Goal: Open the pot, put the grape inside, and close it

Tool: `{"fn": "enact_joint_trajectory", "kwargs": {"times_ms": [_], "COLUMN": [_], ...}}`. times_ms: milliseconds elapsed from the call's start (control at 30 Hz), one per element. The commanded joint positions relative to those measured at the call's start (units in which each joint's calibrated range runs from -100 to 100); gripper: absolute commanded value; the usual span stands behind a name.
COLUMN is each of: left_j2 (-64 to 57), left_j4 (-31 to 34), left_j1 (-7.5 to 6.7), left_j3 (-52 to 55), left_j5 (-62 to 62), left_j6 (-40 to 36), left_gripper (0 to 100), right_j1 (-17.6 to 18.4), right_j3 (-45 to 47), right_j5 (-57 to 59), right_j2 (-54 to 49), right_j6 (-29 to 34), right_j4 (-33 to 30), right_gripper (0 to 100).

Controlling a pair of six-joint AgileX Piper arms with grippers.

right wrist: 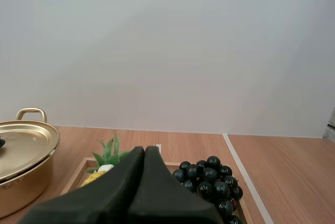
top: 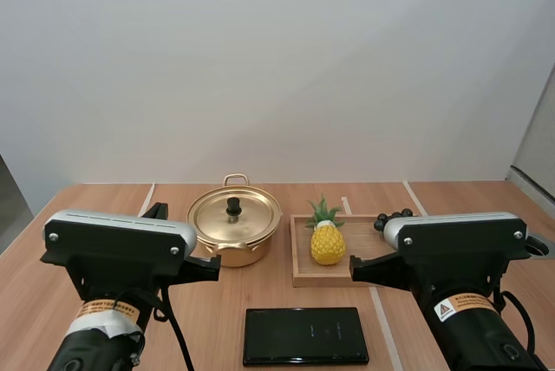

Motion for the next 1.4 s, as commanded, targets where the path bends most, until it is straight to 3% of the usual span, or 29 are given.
{"fn": "enact_joint_trajectory", "kwargs": {"times_ms": [0,200,533,700,800,867,1067,1133,1200,1367], "left_j2": [-0.3,-0.3,-0.3,-0.3,-0.3,-0.3,-0.3,-0.3,-0.3,0.54], "left_j4": [0.25,0.25,0.25,0.25,0.25,0.25,0.25,0.25,0.25,0.25], "left_j1": [0.17,0.17,0.17,0.08,-0.75,-0.92,-0.92,-0.92,-1.06,-1.64], "left_j3": [0.0,0.0,0.0,0.0,0.0,0.0,0.0,-0.66,-4.48,-17.42], "left_j5": [-1.86,-2.19,-5.76,-5.76,-5.76,-8.86,-44.15,-49.04,-49.66,-41.18], "left_j6": [-0.62,-0.62,0.64,0.71,0.71,0.84,1.27,2.17,2.45,2.45], "left_gripper": [0,0,0,0,0,0,0,0,0,0], "right_j1": [-0.22,0.1,1.08,1.08,1.08,1.08,1.08,1.08,1.08,1.08], "right_j3": [0.0,0.0,0.0,0.0,0.0,0.0,0.0,0.0,-3.22,-19.26], "right_j5": [-1.4,-1.4,-2.84,-5.85,-6.69,-13.44,-54.96,-63.29,-58.2,-35.22], "right_j2": [-0.25,-0.25,-0.25,-0.25,-0.25,-0.25,-0.25,-0.25,-0.25,0.8], "right_j6": [-0.16,-0.16,-0.34,-0.34,-0.34,-0.34,-0.34,-0.34,-0.44,-6.85], "right_j4": [-0.28,0.43,-16.25,-16.43,-16.43,-16.43,-16.46,-16.35,-13.81,1.15], "right_gripper": [0,0,0,0,0,0,0,0,0,0]}}
